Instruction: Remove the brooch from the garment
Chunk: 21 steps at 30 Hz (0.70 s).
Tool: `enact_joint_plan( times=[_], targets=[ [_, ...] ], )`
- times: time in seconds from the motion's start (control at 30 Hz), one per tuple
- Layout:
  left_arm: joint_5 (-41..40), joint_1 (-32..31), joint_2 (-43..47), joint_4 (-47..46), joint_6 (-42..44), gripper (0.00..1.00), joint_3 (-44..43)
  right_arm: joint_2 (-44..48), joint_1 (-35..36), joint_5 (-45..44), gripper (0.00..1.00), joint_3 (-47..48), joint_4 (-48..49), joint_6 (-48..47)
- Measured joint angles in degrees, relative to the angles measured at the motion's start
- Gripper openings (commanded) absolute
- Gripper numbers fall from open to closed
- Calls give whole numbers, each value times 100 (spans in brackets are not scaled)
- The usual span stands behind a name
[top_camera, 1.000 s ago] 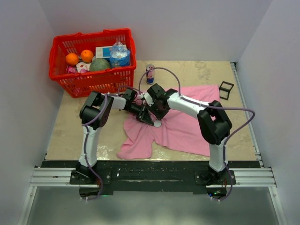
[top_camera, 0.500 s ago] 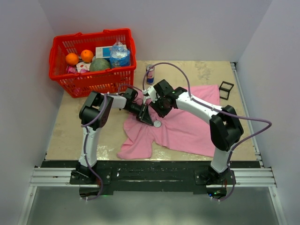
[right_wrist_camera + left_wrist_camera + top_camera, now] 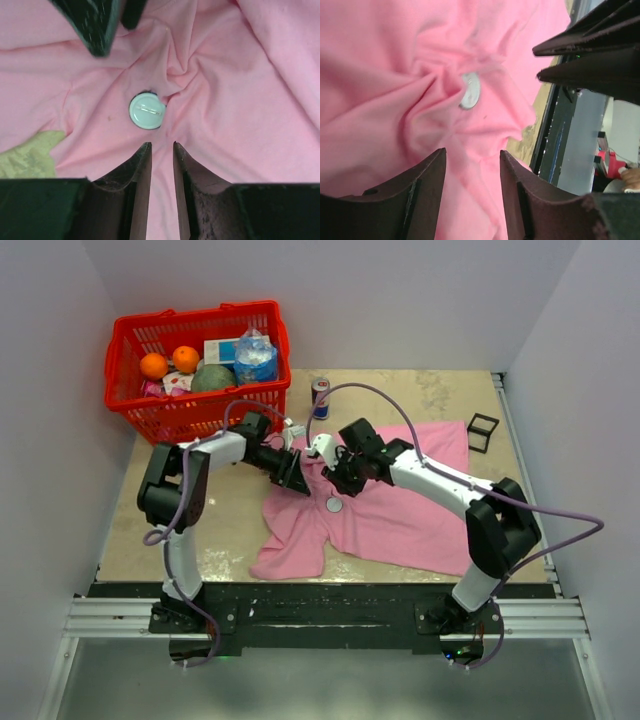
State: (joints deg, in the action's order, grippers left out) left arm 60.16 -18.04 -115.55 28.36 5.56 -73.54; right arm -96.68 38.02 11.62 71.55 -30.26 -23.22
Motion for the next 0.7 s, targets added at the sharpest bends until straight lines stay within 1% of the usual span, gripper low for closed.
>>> enact_joint_plan(
  times=[0.13,0.2,0.3,0.4,0.47,0.5,0.53,0.6,0.67,0.7],
  targets=[
    [-245,533,470,186,118,51,339,-81,114,-142,27,-109,291,-197],
    [-407,730,765,251,160,51,498,-205,234,-376,31,-107,492,-192],
    [-708,785,1384,125,155,51,911,-540,396,-730,34,-74,739,-42],
    [-988,734,2188,-131,109,51,1521,-863,520,-1010,35,-74,866,208],
    [-1224,699,2850,-407,87,51,2011,-953,579,-1093,37,-74,857,341],
    [-1340,682,3182,-551,70,51,2249,-964,612,-1121,39,-74,855,411],
    [-1462,638,3517,-715,63,50,2485,-964,636,-1134,46,-74,855,472],
    [-1696,470,4079,-970,76,48,2863,-964,682,-1163,53,-74,872,586],
    [-1838,103,4417,-1158,201,44,3095,-966,730,-1178,58,-76,866,669],
    [-1858,-94,4492,-1224,284,42,3167,-966,745,-1193,59,-76,870,697]
  ],
)
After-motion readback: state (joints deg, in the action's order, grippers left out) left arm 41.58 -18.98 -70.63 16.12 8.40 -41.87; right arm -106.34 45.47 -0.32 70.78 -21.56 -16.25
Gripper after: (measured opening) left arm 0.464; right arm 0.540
